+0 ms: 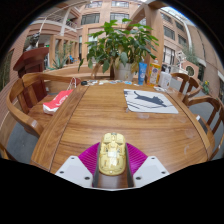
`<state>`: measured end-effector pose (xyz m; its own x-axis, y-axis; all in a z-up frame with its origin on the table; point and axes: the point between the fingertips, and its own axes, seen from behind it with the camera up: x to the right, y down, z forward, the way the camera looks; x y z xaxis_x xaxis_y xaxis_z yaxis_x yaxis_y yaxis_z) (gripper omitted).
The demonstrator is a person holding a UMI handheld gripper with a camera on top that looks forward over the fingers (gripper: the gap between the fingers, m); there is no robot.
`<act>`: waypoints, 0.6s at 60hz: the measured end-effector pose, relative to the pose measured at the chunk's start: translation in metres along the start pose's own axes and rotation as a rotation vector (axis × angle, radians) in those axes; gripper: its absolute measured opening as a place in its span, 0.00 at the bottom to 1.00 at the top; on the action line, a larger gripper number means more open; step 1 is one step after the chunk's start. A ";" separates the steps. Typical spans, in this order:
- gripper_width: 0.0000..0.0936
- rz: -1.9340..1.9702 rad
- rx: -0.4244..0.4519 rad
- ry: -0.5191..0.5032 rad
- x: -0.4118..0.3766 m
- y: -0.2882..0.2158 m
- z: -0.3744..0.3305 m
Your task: Arrange mouse
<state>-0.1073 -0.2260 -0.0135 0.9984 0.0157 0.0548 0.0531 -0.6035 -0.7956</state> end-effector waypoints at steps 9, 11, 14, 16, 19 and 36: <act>0.40 -0.007 -0.004 -0.041 -0.007 0.000 -0.001; 0.39 0.004 -0.007 -0.068 -0.013 -0.002 -0.003; 0.39 -0.007 0.007 -0.093 -0.019 -0.010 -0.009; 0.40 -0.008 0.034 -0.113 -0.022 -0.023 -0.016; 0.40 -0.027 0.074 -0.158 -0.031 -0.046 -0.028; 0.40 -0.014 0.471 -0.354 -0.022 -0.274 -0.101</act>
<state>-0.1460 -0.1421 0.2642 0.9394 0.3350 -0.0734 -0.0113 -0.1836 -0.9829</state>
